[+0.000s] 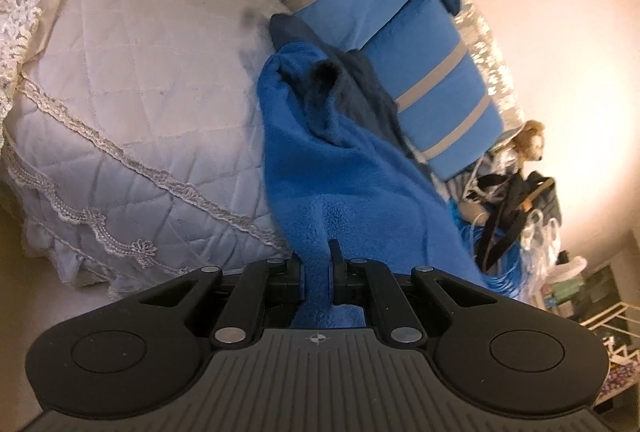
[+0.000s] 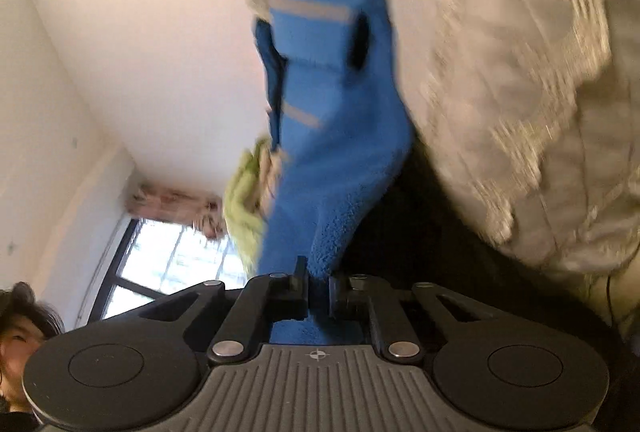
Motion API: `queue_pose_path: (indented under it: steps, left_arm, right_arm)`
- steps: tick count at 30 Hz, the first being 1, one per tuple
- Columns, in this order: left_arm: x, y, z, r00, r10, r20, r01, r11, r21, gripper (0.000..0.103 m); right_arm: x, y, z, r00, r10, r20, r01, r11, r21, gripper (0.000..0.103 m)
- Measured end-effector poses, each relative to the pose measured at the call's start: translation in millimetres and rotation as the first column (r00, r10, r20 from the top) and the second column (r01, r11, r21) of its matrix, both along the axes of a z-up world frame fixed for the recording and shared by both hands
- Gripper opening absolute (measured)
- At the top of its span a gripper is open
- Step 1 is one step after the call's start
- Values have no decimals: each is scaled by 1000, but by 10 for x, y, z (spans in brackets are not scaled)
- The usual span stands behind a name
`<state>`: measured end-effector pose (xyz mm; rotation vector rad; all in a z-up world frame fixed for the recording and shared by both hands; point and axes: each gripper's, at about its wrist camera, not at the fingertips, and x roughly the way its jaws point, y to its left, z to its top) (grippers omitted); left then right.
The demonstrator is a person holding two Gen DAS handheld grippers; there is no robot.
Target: Fold clothes
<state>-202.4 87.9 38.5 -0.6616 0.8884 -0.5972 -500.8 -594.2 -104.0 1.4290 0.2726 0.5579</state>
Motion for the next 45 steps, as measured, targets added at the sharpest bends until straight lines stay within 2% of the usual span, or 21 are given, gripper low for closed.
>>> queue_pose_path:
  steps: [3, 7, 14, 16, 18, 21, 24, 25, 26, 27, 28, 31, 33, 36, 39, 40, 41, 42, 43, 45]
  left_arm:
    - [-126, 61, 182, 999, 13, 47, -11, 999, -37, 10]
    - [-255, -18, 491, 993, 31, 114, -29, 999, -25, 9]
    - [-345, -140, 916, 975, 37, 221, -22, 997, -68, 8]
    - [-378, -196, 988, 969, 18, 245, -1, 998, -66, 8]
    - [-398, -278, 1017, 964, 0, 266, 9, 999, -34, 8]
    - [-356, -308, 968, 961, -3, 278, 6, 1000, -8, 8]
    - [-306, -259, 870, 965, 19, 263, -17, 1000, -7, 8]
    - [-297, -234, 840, 966, 27, 258, -27, 1000, -3, 8]
    - [-293, -209, 819, 965, 36, 258, -40, 999, 13, 8]
    - [-285, -185, 799, 965, 45, 258, -54, 998, 29, 8]
    - [-265, -166, 780, 965, 56, 257, -70, 997, 44, 8]
    - [-167, -102, 700, 966, 96, 240, -118, 990, 80, 8]
    - [-69, -72, 641, 968, 112, 225, -138, 985, 103, 8]
    - [51, -34, 545, 974, 129, 188, -151, 983, 107, 8]
    - [120, -34, 506, 977, 127, 169, -147, 983, 108, 8]
    - [129, -34, 504, 978, 124, 167, -144, 983, 112, 8]
    - [121, -28, 504, 979, 121, 166, -140, 984, 110, 8]
    - [114, -22, 505, 979, 118, 164, -137, 985, 109, 8]
    - [106, -14, 506, 980, 114, 163, -133, 985, 107, 8]
    - [74, 6, 530, 981, 103, 163, -121, 987, 102, 8]
  right_arm:
    - [-156, -79, 630, 997, -63, 37, 68, 989, -130, 9]
    - [-274, -137, 1502, 990, -108, 94, 132, 946, -298, 8]
    - [-419, -254, 2445, 954, -194, 230, 266, 902, -340, 2]
    - [-473, -265, 2623, 946, -219, 240, 304, 858, -414, 2]
    - [-468, -266, 2630, 951, -225, 213, 301, 831, -467, 2]
    - [-380, -242, 2445, 965, -225, 131, 261, 817, -515, 3]
    - [-246, -151, 2205, 963, -268, 10, 217, 758, -615, 12]
    - [-185, -120, 2092, 959, -282, -32, 199, 748, -633, 28]
    - [-124, -89, 1979, 953, -296, -73, 179, 738, -651, 39]
    - [-74, -60, 1866, 949, -297, -104, 157, 733, -661, 60]
    - [-34, -34, 1754, 950, -286, -124, 134, 735, -665, 72]
    - [71, 2, 1405, 951, -249, -186, 73, 760, -645, 77]
    - [108, 2, 1170, 954, -207, -215, 42, 806, -590, 80]
    - [131, 61, 870, 968, -137, -211, 15, 870, -492, 83]
    - [130, 147, 619, 984, -60, -168, -10, 921, -389, 83]
    - [116, 169, 611, 988, -45, -147, -12, 931, -365, 75]
    - [97, 176, 663, 991, -43, -130, -5, 935, -354, 64]
    - [78, 183, 715, 993, -42, -113, 1, 939, -343, 31]
    - [59, 191, 766, 995, -41, -95, 7, 944, -331, 11]
    - [21, 206, 870, 997, -40, -61, 19, 951, -308, 10]
